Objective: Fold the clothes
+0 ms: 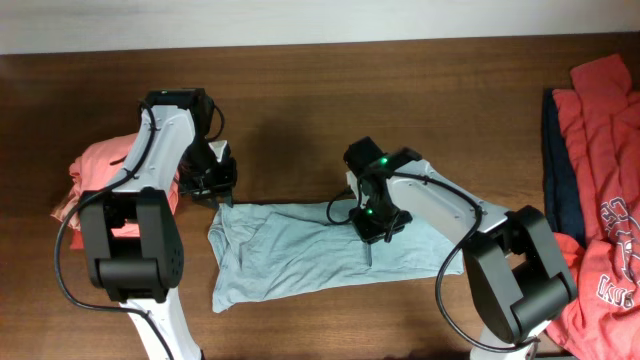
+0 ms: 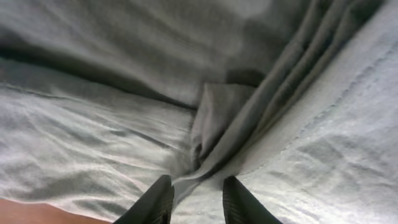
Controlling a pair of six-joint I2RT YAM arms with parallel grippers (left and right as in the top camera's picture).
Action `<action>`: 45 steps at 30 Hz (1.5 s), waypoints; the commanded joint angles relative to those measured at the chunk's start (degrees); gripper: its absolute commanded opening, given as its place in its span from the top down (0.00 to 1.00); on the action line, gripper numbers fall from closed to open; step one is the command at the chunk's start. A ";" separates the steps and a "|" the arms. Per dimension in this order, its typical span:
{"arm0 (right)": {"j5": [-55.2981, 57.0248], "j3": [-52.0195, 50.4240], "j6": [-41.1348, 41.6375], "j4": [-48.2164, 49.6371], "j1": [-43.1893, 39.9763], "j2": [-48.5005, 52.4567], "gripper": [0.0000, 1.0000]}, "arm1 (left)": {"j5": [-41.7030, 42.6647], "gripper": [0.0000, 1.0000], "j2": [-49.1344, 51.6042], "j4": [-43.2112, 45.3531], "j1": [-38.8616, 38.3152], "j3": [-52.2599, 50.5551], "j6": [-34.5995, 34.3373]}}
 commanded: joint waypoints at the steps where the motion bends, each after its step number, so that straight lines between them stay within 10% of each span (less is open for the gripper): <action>1: -0.11 0.20 0.24 -1.27 -0.63 -2.34 0.68 | -0.66 0.62 -0.90 -1.20 -0.15 0.81 0.50; 10: 6.23 4.20 -1.42 -9.09 -7.63 -16.98 0.42 | -1.73 0.46 -0.90 -4.09 -0.15 0.20 0.48; 33: 6.21 4.17 -4.37 -13.09 -16.04 -20.50 0.40 | 5.49 0.35 -0.87 14.84 -0.28 -25.55 -2.97; 42: 6.23 4.17 -4.37 -13.00 -16.04 -20.50 0.41 | 11.26 0.97 -0.90 19.41 -1.18 -26.47 -2.93; 45: 6.25 4.17 -4.37 -12.94 -16.04 -20.50 0.41 | 11.39 1.00 -0.90 19.43 -1.16 -25.99 -2.14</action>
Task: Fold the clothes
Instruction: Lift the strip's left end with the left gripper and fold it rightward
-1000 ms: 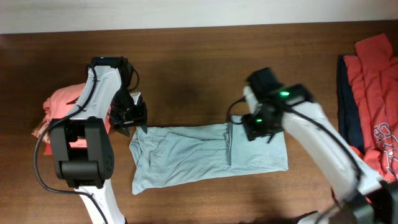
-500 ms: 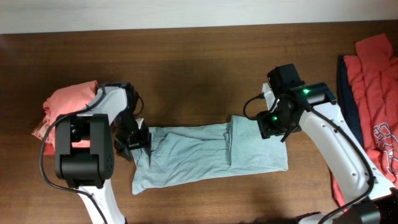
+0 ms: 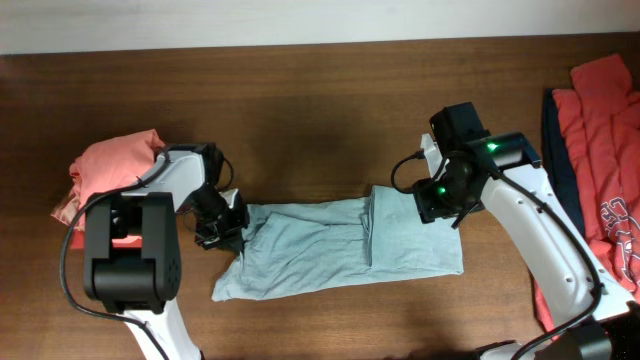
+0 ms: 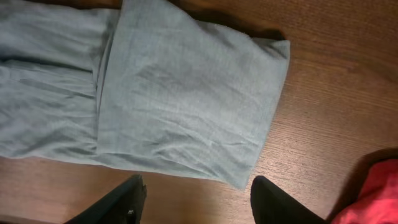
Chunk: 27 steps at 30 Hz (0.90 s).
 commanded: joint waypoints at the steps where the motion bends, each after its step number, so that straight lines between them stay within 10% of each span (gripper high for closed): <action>1: 1.03 0.46 0.00 0.15 -0.35 0.09 0.41 | 1.60 1.00 2.54 2.99 -0.39 -0.48 2.36; 27: 3.52 0.46 0.13 0.17 -0.68 0.09 0.46 | -13.38 1.00 -4.09 -19.91 10.75 36.70 3.52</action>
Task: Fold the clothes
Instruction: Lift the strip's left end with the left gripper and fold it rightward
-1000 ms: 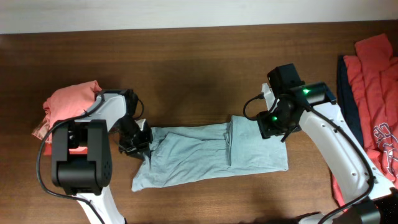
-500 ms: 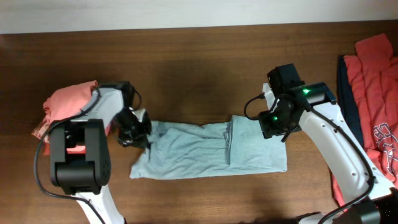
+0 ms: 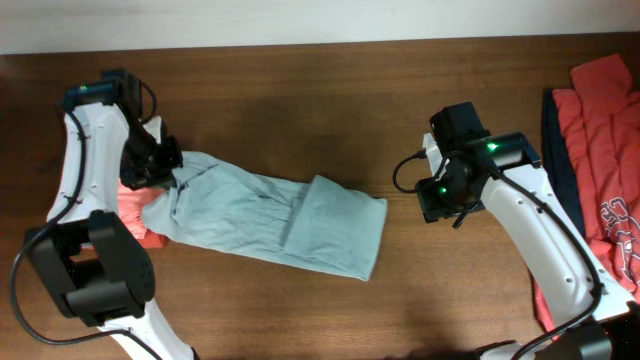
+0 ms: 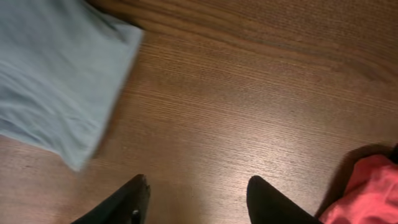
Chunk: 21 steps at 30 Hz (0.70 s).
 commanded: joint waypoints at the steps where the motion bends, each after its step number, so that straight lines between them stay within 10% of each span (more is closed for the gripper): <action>1: 1.18 0.46 0.55 0.17 -0.92 0.09 0.46 | 0.61 0.99 -1.73 -3.39 -2.99 5.66 0.70; 21: -1.31 0.50 2.01 -0.66 -12.09 -0.33 0.46 | -1.73 0.95 -0.09 0.98 -37.18 6.71 -6.84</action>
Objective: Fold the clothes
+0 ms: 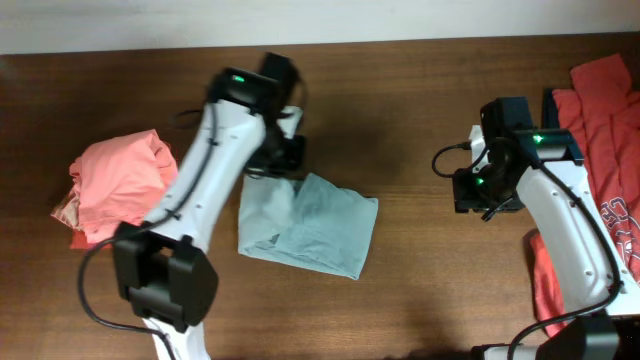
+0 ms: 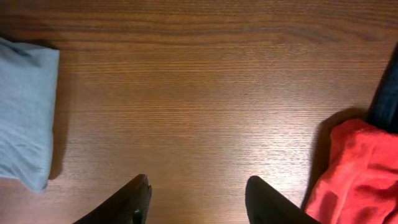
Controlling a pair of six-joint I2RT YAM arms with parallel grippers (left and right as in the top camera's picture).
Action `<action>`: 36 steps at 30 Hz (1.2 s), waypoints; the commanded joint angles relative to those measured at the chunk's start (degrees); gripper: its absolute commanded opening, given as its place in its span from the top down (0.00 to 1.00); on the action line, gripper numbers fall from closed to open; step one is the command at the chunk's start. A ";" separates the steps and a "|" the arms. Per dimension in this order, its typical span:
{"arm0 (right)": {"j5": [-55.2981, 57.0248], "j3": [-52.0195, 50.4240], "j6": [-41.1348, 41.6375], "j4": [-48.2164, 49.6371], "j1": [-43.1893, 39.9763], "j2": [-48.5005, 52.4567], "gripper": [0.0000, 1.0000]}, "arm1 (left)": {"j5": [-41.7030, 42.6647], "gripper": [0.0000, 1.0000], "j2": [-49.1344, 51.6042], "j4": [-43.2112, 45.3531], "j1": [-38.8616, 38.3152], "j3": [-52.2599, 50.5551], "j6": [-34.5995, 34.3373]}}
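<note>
The grey-blue shirt (image 1: 305, 228) lies folded into a compact rectangle at the table's middle; its right edge (image 2: 25, 112) shows at the left of the right wrist view. My left gripper (image 1: 278, 158) is at the shirt's top left corner, its fingers hidden under the wrist. Well to the right of the shirt, my right gripper (image 2: 196, 182) hangs open over bare wood with nothing between its fingers (image 2: 138, 193).
A salmon folded garment (image 1: 115, 190) sits at the left edge. A heap of red clothes (image 1: 600, 150) with a navy piece (image 1: 558, 150) fills the right side, and its red cloth (image 2: 360, 168) lies just right of my right gripper. The table (image 1: 430, 90) is dark wood.
The left gripper went from the shirt's left end near the salmon garment to the table's middle. The long strip of shirt is now a short rectangle. My right gripper shifted right, nearer the red heap.
First my right gripper was shut on a fold in the middle of the spread shirt, the left at its left corner. Then the right part lay folded and the right gripper stood open beside it. The shirt then sat dragged leftward, and now it is folded short.
</note>
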 commanded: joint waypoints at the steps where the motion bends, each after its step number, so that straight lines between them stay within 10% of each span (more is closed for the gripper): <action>1: -0.50 0.50 0.50 -0.35 -0.26 -0.33 0.46 | -2.54 0.95 0.31 0.85 -4.39 -0.39 -2.54; 36: -0.44 0.50 0.50 -0.28 -0.26 -0.28 0.45 | 1.97 0.77 7.82 -1.44 -16.11 1.18 2.49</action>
